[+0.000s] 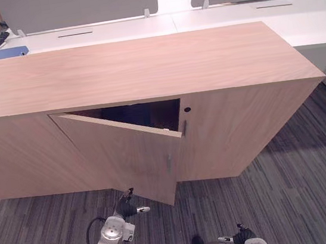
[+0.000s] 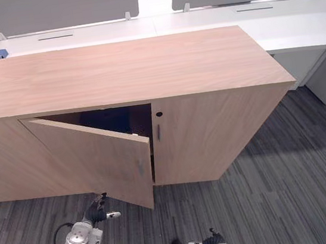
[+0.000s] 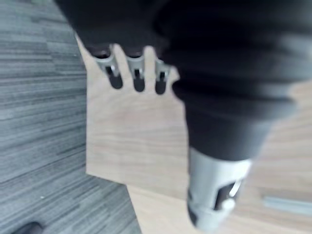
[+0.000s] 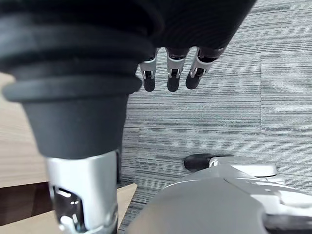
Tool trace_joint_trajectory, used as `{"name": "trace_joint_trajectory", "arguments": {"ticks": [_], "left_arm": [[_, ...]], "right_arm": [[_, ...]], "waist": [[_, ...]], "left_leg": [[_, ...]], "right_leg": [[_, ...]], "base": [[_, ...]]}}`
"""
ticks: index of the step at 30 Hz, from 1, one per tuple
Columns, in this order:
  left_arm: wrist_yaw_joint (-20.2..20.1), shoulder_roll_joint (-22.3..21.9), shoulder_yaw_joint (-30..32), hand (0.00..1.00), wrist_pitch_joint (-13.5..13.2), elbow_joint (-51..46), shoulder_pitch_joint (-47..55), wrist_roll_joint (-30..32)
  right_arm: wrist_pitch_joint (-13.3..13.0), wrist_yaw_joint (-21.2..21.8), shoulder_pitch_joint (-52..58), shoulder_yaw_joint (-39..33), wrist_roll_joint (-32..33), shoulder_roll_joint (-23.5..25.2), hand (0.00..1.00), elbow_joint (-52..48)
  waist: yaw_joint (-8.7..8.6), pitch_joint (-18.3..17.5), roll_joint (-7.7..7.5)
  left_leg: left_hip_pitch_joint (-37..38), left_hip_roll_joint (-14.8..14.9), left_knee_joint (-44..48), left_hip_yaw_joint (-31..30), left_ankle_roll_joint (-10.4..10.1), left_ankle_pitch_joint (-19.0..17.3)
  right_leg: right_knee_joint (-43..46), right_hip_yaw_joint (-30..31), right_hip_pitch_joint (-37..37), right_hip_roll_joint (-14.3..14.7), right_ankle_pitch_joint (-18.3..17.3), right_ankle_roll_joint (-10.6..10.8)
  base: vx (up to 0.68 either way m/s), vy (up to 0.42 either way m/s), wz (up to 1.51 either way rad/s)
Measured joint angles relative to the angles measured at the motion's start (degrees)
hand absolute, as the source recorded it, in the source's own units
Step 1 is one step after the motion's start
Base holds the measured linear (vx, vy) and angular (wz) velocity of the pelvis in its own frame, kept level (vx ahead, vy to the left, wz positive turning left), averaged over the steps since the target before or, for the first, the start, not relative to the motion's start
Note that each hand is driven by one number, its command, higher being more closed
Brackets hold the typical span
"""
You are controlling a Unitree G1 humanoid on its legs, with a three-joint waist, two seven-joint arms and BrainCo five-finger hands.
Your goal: Walk over to the cabinet, pick up the folder, carry it to the office cabinet, place the folder inside the office cabinet, then close the office cabinet door
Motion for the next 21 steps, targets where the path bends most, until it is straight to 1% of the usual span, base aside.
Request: {"name": "trace_joint_trajectory", "arguments": {"ticks": [2, 6, 10, 17, 19, 21], "left_arm": [[0.00, -0.17, 0.00, 0.00, 0.00, 0.04, 0.00, 0.43], [0.01, -0.41, 0.12, 0.00, 0.00, 0.69, 0.30, 0.41], [0.01, -0.49, 2.70, 0.00, -0.01, 3.19, 1.48, 0.40], [0.30, -0.41, 9.44, 0.00, 0.46, 9.51, 3.92, 0.45], [1.21, -0.43, 11.18, 0.00, 0.63, 10.72, 4.56, 0.81], [1.29, -0.47, 12.40, 0.00, 0.87, 11.49, 4.88, 1.63]], "right_arm": [[-0.01, -0.01, -0.02, -0.01, 0.02, 0.00, 0.00, 0.32], [-0.01, -0.03, 0.24, -0.01, 0.10, 0.09, 0.00, 0.39], [-0.01, -0.05, 0.57, -0.12, 0.70, 0.34, 0.00, 0.44], [-0.01, -0.02, 0.52, -1.32, 1.38, 0.52, 0.00, 0.99], [-0.01, -0.01, 0.37, -1.97, 2.00, 0.53, 0.00, 0.99], [-0.01, -0.01, 0.19, -2.20, 2.30, 0.50, 0.00, 1.02]], "waist": [[0.22, -0.10, -0.15], [0.40, -0.69, -0.72], [0.43, -1.08, -1.37], [0.79, -1.07, -1.30], [0.83, -0.90, -1.04], [0.84, -0.76, -0.84]], "left_leg": [[-0.15, 0.03, 0.00, -0.15, -0.37, -0.23], [-0.22, -0.01, 0.00, -0.19, -0.45, -0.32], [-0.24, -0.05, 0.00, -0.16, -0.58, -0.75], [0.56, 0.10, 0.04, -0.05, -0.64, -0.75], [0.82, 0.22, 0.04, 0.01, -0.68, -0.74], [0.91, 0.27, 0.04, 0.07, -0.69, -0.75]], "right_leg": [[0.01, -0.02, -0.12, 0.00, -0.39, -0.01], [-0.26, 0.02, -0.23, -0.03, -0.44, 0.05], [-0.56, 0.08, 0.00, -0.04, -0.37, 0.14], [-0.98, -0.14, 1.29, 0.16, 0.03, 0.27], [-0.98, -0.18, 1.57, 0.25, 0.02, 0.25], [-0.98, -0.11, 1.60, 0.27, 0.02, 0.24]], "base": [[-0.09, -0.032, 0.02], [-0.05, -0.017, 0.00], [0.02, -0.008, -0.02], [0.05, -0.030, 0.00], [-0.02, -0.053, 0.00], [-0.06, -0.055, -0.02]]}}
